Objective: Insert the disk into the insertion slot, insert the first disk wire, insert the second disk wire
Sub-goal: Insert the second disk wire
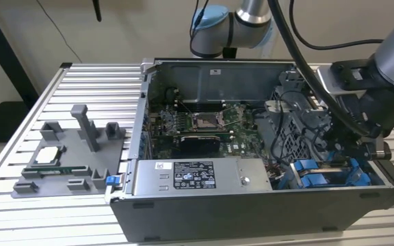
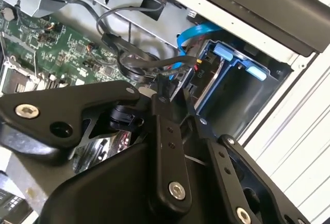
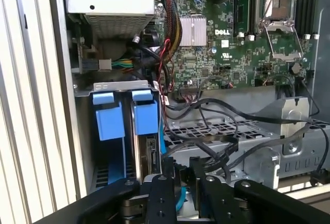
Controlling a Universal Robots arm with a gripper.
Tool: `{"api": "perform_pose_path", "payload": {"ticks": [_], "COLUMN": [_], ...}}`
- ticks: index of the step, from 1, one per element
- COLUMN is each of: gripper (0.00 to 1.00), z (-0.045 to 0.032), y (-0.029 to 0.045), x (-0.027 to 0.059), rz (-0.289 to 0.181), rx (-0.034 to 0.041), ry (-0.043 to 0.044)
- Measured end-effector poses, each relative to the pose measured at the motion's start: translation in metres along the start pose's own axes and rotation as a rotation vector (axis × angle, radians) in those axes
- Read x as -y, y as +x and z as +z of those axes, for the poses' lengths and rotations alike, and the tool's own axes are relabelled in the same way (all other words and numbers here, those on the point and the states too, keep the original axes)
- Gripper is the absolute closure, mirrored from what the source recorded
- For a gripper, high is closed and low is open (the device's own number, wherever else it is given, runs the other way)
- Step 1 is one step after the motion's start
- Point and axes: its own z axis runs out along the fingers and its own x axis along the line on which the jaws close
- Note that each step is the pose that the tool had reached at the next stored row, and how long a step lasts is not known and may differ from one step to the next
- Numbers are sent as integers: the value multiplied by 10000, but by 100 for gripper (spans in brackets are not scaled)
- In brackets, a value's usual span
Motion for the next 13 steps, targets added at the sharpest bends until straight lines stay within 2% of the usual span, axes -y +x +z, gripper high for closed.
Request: {"api": "perform_pose_path", "payload": {"ticks": [1,2,10,11,12,13], "gripper": [0,100,100,100,100,100], "z": [0,-1,-6,-6,-6,-6], "y": [1,1,15,16,17,17], "x": [-4,-8,-21,-21,-22,-22], "rz": [-2,-5,-7,-11,-18,-29], "rx": [1,2,-6,-35,-133,-289], "ry": [-1,-2,-2,-1,-9,-23]}}
